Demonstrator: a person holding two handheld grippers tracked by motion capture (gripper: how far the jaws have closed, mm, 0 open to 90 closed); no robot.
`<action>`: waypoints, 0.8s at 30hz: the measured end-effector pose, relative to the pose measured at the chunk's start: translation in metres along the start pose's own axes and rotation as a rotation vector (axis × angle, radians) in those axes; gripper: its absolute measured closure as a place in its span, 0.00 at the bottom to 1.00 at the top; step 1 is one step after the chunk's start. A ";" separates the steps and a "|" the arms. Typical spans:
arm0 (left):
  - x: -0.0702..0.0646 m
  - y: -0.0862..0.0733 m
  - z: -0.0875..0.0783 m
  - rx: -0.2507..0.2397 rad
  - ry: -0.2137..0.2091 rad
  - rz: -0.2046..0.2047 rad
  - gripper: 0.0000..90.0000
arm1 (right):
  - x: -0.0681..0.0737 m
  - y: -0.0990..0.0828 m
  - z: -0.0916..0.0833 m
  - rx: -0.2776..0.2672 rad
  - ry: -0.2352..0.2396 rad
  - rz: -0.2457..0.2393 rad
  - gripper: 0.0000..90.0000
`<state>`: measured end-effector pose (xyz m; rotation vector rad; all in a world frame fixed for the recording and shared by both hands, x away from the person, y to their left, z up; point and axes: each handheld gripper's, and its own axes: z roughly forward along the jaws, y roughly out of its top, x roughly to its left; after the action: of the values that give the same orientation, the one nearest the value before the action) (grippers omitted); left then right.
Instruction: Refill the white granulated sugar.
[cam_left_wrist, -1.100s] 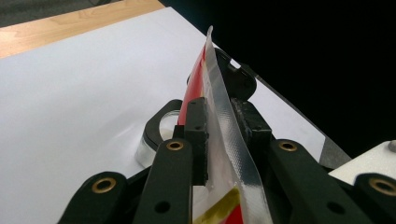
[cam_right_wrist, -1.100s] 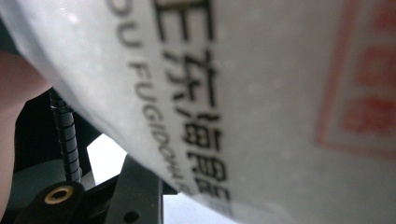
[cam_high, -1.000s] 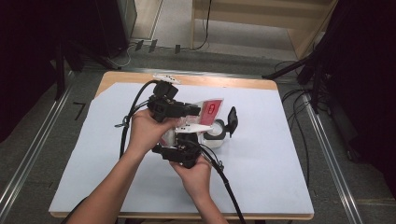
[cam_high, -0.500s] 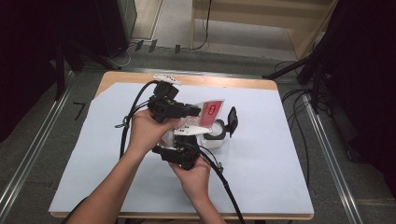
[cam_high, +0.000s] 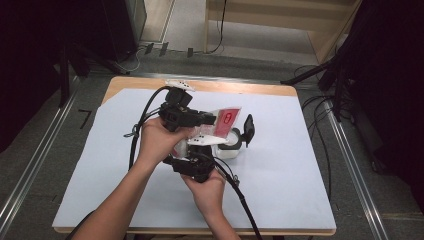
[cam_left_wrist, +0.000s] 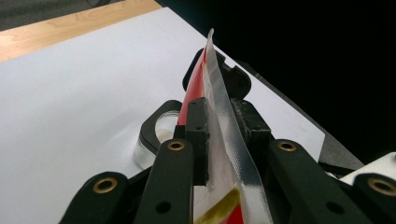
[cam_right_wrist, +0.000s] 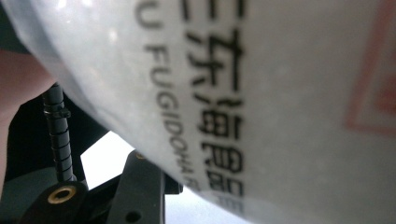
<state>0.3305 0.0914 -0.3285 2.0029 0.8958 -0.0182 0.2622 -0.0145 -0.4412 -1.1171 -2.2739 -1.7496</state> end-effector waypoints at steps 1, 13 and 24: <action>0.000 0.000 0.000 0.000 0.001 0.001 0.87 | 0.000 0.000 0.000 0.000 0.004 -0.002 0.69; -0.001 0.000 0.000 -0.007 0.001 0.004 0.88 | 0.002 0.000 -0.002 0.004 -0.014 -0.034 0.69; -0.002 0.000 0.001 0.000 0.006 0.000 0.89 | 0.003 -0.001 -0.002 0.013 -0.039 -0.075 0.70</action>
<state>0.3294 0.0898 -0.3280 2.0039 0.8994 -0.0114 0.2587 -0.0148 -0.4397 -1.0870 -2.3758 -1.7511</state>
